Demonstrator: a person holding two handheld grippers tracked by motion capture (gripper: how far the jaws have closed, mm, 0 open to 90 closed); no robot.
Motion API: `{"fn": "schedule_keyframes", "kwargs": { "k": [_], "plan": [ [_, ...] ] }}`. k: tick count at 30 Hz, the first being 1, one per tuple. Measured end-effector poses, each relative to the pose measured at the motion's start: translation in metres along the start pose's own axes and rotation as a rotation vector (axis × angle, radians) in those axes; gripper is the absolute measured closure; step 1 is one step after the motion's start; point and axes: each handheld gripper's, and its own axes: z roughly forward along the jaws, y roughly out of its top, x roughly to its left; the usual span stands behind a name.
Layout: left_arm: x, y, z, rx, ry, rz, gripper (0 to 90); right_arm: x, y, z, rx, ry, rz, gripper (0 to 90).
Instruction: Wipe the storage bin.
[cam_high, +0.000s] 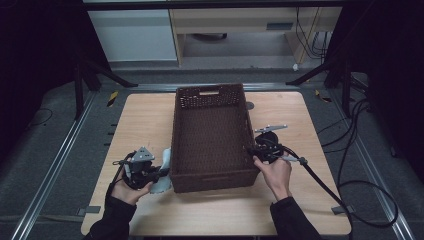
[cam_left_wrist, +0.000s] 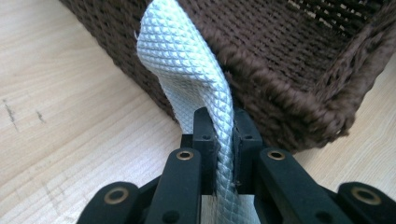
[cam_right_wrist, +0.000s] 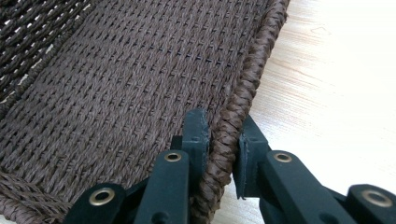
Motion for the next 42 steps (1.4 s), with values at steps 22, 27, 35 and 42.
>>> {"fn": "schedule_keyframes", "kwargs": {
  "k": [22, 27, 35, 42],
  "plan": [
    [-0.003, -0.002, -0.004, -0.004, -0.013, -0.015, 82.4, -0.002, -0.005, -0.003, -0.003, 0.026, -0.012, 75.7],
    [-0.004, 0.004, -0.010, -0.023, -0.007, 0.010, 82.4, 0.000, -0.001, 0.001, -0.016, -0.021, 0.001, 76.7],
    [-0.004, -0.006, 0.002, 0.027, -0.021, 0.004, 82.4, -0.002, 0.000, -0.001, -0.018, -0.013, -0.012, 68.3],
    [-0.006, -0.022, 0.016, 0.098, -0.033, -0.025, 82.4, -0.007, -0.003, -0.016, -0.092, 0.013, -0.034, 54.9]
  ]
}}
